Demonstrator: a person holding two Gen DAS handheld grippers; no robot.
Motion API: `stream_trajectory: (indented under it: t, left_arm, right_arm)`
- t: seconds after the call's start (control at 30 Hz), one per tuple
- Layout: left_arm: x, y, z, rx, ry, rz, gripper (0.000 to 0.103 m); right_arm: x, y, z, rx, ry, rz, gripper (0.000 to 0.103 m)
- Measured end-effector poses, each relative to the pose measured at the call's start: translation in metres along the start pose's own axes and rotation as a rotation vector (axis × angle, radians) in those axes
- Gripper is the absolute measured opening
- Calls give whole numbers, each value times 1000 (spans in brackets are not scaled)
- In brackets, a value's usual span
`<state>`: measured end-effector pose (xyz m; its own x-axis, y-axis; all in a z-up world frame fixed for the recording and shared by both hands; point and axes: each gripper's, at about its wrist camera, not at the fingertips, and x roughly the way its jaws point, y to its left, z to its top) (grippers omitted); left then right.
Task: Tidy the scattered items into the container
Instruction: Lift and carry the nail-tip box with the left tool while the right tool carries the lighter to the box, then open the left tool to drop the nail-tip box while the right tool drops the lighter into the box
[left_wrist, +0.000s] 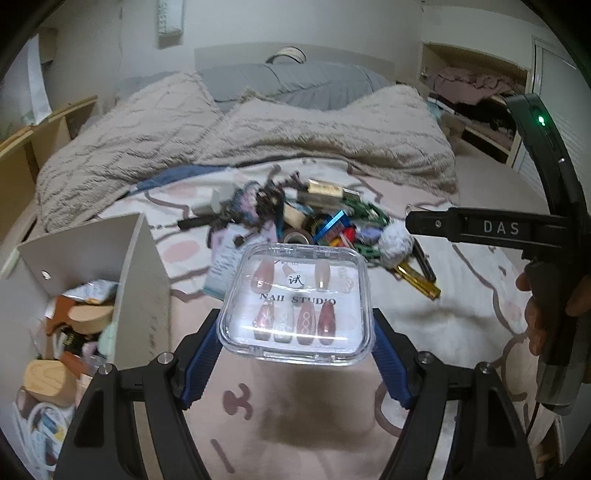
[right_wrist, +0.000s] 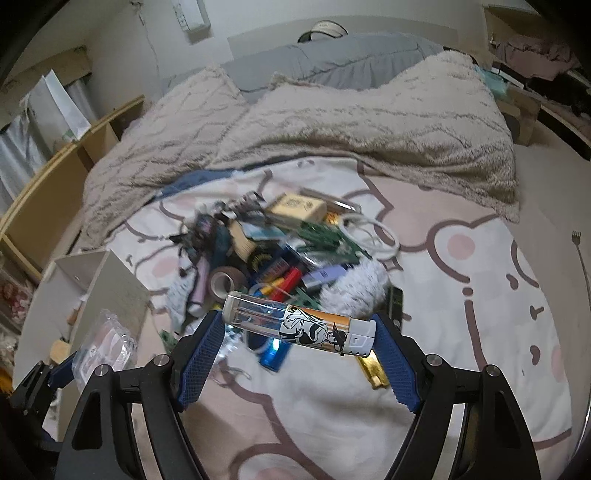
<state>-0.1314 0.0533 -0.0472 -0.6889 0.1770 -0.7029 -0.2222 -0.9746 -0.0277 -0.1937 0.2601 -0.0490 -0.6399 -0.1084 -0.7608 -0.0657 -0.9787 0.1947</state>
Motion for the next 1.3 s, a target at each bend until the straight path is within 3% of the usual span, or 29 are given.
stream_trajectory:
  t: [0.37, 1.0, 1.07, 1.1, 1.13, 1.3]
  left_arm:
    - [-49, 35, 23, -63, -105, 66, 76]
    - [-90, 122, 20, -199, -194, 221, 76]
    - [-93, 135, 18, -219, -197, 238, 69]
    - [-94, 142, 17, -230, -192, 246, 40]
    - [-94, 150, 17, -245, -182, 247, 30]
    - [-98, 187, 9, -331, -176, 262, 30]
  right_arm:
    - [-25, 42, 14, -24, -51, 74, 81]
    - [-45, 131, 22, -96, -97, 177, 81]
    - [-46, 142, 22, -105, -102, 187, 81]
    - [-46, 146, 22, -109, -103, 190, 81]
    - [-45, 152, 22, -114, -103, 193, 81]
    - [-42, 178, 17, -148, -90, 212, 81]
